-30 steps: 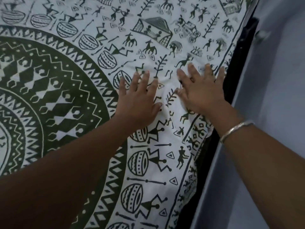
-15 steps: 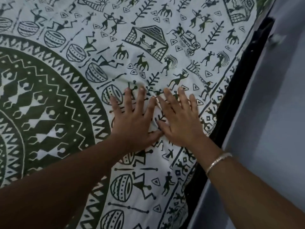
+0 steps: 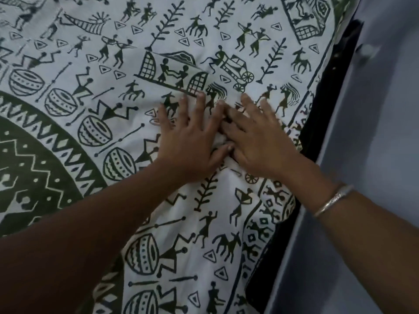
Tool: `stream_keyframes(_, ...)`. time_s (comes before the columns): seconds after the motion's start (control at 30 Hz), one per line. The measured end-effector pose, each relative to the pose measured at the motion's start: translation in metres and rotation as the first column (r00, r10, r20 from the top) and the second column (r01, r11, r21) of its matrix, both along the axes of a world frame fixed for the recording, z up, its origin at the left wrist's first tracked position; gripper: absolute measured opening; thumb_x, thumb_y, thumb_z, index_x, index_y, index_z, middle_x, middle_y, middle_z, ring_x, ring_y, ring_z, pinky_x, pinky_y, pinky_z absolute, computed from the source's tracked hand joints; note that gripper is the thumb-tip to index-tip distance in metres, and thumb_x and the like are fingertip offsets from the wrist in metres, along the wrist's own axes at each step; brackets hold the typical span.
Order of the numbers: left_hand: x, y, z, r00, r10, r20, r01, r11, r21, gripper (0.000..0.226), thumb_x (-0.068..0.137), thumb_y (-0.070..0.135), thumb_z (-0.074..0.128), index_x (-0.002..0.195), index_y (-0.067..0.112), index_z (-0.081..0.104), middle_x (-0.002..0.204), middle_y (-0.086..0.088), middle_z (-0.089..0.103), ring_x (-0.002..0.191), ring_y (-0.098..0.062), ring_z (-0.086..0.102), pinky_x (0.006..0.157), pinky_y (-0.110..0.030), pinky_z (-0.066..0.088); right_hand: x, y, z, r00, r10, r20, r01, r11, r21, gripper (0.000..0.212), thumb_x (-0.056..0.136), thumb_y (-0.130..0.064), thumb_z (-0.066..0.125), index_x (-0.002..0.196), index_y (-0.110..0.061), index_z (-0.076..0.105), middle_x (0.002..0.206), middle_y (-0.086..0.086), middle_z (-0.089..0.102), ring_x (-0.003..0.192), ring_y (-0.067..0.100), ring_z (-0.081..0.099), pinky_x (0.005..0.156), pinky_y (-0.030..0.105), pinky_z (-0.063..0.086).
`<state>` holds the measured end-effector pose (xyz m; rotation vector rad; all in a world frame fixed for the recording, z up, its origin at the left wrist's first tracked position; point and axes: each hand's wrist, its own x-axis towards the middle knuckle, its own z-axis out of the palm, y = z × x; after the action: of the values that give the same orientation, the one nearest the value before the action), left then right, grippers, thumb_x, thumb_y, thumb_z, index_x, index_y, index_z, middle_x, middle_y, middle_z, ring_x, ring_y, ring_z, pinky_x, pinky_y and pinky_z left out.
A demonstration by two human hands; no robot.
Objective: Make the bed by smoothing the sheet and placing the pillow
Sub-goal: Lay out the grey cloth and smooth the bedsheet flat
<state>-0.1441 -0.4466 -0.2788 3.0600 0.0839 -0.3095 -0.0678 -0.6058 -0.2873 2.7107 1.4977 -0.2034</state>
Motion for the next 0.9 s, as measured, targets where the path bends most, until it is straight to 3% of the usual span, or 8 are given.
stream_keyframes(0.1, 0.027, -0.004, 0.0, 0.999, -0.017, -0.037, 0.017, 1.0, -0.023, 0.087, 0.078, 0.08, 0.003, 0.146, 0.032, -0.02, 0.157, -0.01, -0.018, 0.142, -0.042, -0.014, 0.107, -0.068, -0.005, 0.043, -0.016, 0.003, 0.998, -0.048, 0.032, 0.05, 0.997, -0.056, 0.065, 0.089, -0.066, 0.013, 0.148, -0.041, 0.022, 0.161, 0.0, 0.011, 0.144, 0.043, 0.006, 0.112, 0.061, 0.0)
stream_keyframes(0.27, 0.098, -0.01, 0.006, 1.0, 0.005, 0.014, -0.004, 0.999, -0.04, 0.083, 0.086, 0.072, 0.013, 0.15, 0.026, -0.011, 0.158, -0.005, -0.016, 0.142, -0.039, -0.016, 0.108, -0.067, -0.006, 0.091, -0.004, 0.01, 0.941, -0.336, 0.046, 0.337, 0.942, -0.004, 0.062, 0.095, -0.055, 0.022, 0.152, -0.033, 0.012, 0.161, 0.004, 0.007, 0.144, 0.046, 0.001, 0.11, 0.063, -0.005)
stream_keyframes(0.37, 0.121, -0.001, 0.007, 0.994, 0.011, 0.107, -0.011, 1.0, -0.008, 0.081, 0.087, 0.07, 0.012, 0.151, 0.023, -0.007, 0.159, -0.012, -0.009, 0.144, -0.038, -0.01, 0.11, -0.065, -0.004, 0.108, 0.005, 0.012, 0.98, -0.192, 0.045, 0.189, 0.98, 0.054, 0.062, 0.094, -0.037, 0.035, 0.151, -0.016, 0.023, 0.158, 0.01, 0.02, 0.144, 0.042, 0.012, 0.11, 0.059, -0.004)
stream_keyframes(0.47, 0.133, 0.002, -0.001, 0.998, 0.063, 0.007, -0.063, 0.998, 0.02, 0.085, 0.082, 0.073, 0.004, 0.15, 0.024, -0.009, 0.159, -0.013, -0.008, 0.144, -0.038, -0.01, 0.11, -0.066, -0.004, 0.132, -0.005, 0.006, 1.0, -0.03, 0.0, 0.03, 0.999, 0.027, 0.063, 0.093, -0.051, 0.028, 0.149, -0.023, 0.03, 0.156, 0.006, 0.027, 0.142, 0.042, 0.02, 0.113, 0.058, 0.008)
stream_keyframes(0.6, 0.166, -0.008, 0.002, 0.996, 0.061, -0.072, -0.063, 0.998, -0.014, 0.082, 0.086, 0.068, 0.009, 0.15, 0.021, -0.011, 0.159, -0.012, -0.01, 0.146, -0.028, -0.009, 0.11, -0.065, -0.004, 0.161, -0.011, 0.01, 0.992, -0.124, 0.013, 0.125, 0.992, -0.023, 0.066, 0.089, -0.064, 0.021, 0.15, -0.039, 0.019, 0.159, 0.003, 0.018, 0.145, 0.04, 0.011, 0.115, 0.053, 0.003)
stream_keyframes(0.73, 0.185, -0.008, 0.02, 0.998, -0.009, -0.069, 0.005, 0.998, -0.058, 0.081, 0.088, 0.067, 0.016, 0.15, 0.021, -0.011, 0.159, -0.008, -0.013, 0.146, -0.027, -0.011, 0.112, -0.06, -0.007, 0.169, -0.002, 0.023, 0.945, -0.327, -0.023, 0.325, 0.943, -0.077, 0.076, 0.083, -0.067, 0.012, 0.152, -0.036, 0.002, 0.162, 0.001, -0.001, 0.146, 0.037, -0.006, 0.114, 0.052, -0.009)
stream_keyframes(0.83, 0.179, -0.003, 0.031, 1.0, -0.009, -0.014, 0.008, 0.999, -0.044, 0.081, 0.089, 0.064, 0.021, 0.15, 0.023, -0.012, 0.158, -0.009, -0.013, 0.145, -0.028, -0.012, 0.114, -0.057, -0.006, 0.163, 0.006, 0.032, 0.962, -0.274, -0.002, 0.273, 0.957, -0.093, 0.071, 0.092, -0.061, 0.025, 0.152, -0.033, 0.001, 0.161, 0.006, -0.001, 0.146, 0.039, -0.004, 0.115, 0.06, -0.004)
stream_keyframes(0.9, 0.178, 0.002, 0.035, 0.999, 0.015, -0.05, -0.017, 0.999, -0.036, 0.081, 0.088, 0.066, 0.02, 0.149, 0.026, -0.015, 0.158, -0.01, -0.017, 0.145, -0.033, -0.013, 0.115, -0.057, -0.004, 0.169, 0.002, 0.036, 0.982, -0.189, 0.008, 0.189, 0.977, -0.096, 0.07, 0.088, -0.067, 0.013, 0.151, -0.038, 0.004, 0.162, 0.004, 0.002, 0.146, 0.038, -0.002, 0.113, 0.064, -0.002)
